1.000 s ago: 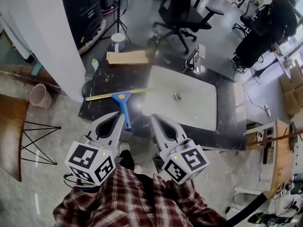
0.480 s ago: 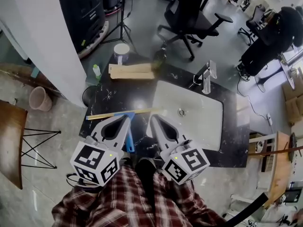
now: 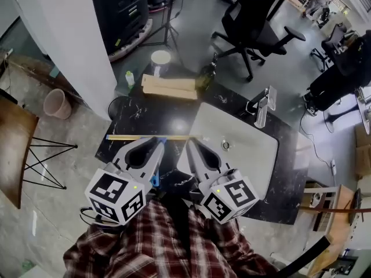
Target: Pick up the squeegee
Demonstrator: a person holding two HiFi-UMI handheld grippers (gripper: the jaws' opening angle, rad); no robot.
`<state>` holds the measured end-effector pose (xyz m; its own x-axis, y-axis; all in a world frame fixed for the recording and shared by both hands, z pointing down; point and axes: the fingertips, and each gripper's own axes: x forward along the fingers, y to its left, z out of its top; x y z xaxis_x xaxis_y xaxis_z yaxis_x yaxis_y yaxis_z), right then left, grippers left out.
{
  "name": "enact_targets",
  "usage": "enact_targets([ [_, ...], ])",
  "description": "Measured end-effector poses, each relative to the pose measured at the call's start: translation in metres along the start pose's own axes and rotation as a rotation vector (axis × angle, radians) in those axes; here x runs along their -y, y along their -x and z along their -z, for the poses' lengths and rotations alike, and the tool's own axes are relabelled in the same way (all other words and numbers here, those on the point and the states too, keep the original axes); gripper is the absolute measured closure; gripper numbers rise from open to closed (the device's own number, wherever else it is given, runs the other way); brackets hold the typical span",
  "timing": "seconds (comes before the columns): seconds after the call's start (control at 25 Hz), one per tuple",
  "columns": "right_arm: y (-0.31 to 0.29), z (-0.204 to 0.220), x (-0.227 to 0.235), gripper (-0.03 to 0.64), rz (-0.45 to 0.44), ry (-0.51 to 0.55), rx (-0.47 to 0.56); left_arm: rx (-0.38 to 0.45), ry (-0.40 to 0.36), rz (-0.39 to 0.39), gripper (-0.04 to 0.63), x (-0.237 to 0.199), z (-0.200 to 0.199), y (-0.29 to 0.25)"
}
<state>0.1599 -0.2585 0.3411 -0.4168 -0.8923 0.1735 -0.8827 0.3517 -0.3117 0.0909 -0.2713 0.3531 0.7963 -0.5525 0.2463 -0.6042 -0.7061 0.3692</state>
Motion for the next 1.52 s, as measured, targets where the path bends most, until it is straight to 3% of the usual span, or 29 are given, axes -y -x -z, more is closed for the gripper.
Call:
enact_targets([
  [0.08, -0.002, -0.001, 0.0, 0.604, -0.025, 0.003, -0.006, -0.004, 0.037, 0.001, 0.527, 0.001, 0.001, -0.001],
  [0.16, -0.004, -0.002, 0.0, 0.604, -0.047, 0.004, -0.009, -0.014, 0.077, 0.003, 0.442, 0.002, 0.004, -0.002],
  [0.28, -0.005, -0.003, 0.0, 0.604, -0.073, 0.006, -0.013, -0.028, 0.081, -0.021, 0.37, 0.001, 0.009, -0.003],
  [0.44, -0.005, -0.002, 0.002, 0.604, -0.098, 0.005, -0.017, -0.08, 0.066, -0.086, 0.37, -0.007, 0.022, -0.006],
  [0.72, 0.0, 0.007, 0.015, 0.604, -0.111, -0.022, -0.025, -0.299, -0.013, -0.227, 0.37, -0.033, 0.083, -0.015],
  [1.04, 0.003, 0.027, 0.021, 0.604, -0.149, -0.049, -0.069, -0.455, 0.077, -0.283, 0.371, -0.051, 0.133, -0.026],
  [1.32, 0.003, 0.037, 0.022, 0.604, -0.205, -0.08, -0.095, -0.547, 0.106, -0.35, 0.371, -0.069, 0.158, -0.029],
  [1.52, 0.004, 0.039, 0.036, 0.604, -0.196, -0.102, -0.099, -0.619, 0.129, -0.361, 0.371, -0.073, 0.171, -0.032],
])
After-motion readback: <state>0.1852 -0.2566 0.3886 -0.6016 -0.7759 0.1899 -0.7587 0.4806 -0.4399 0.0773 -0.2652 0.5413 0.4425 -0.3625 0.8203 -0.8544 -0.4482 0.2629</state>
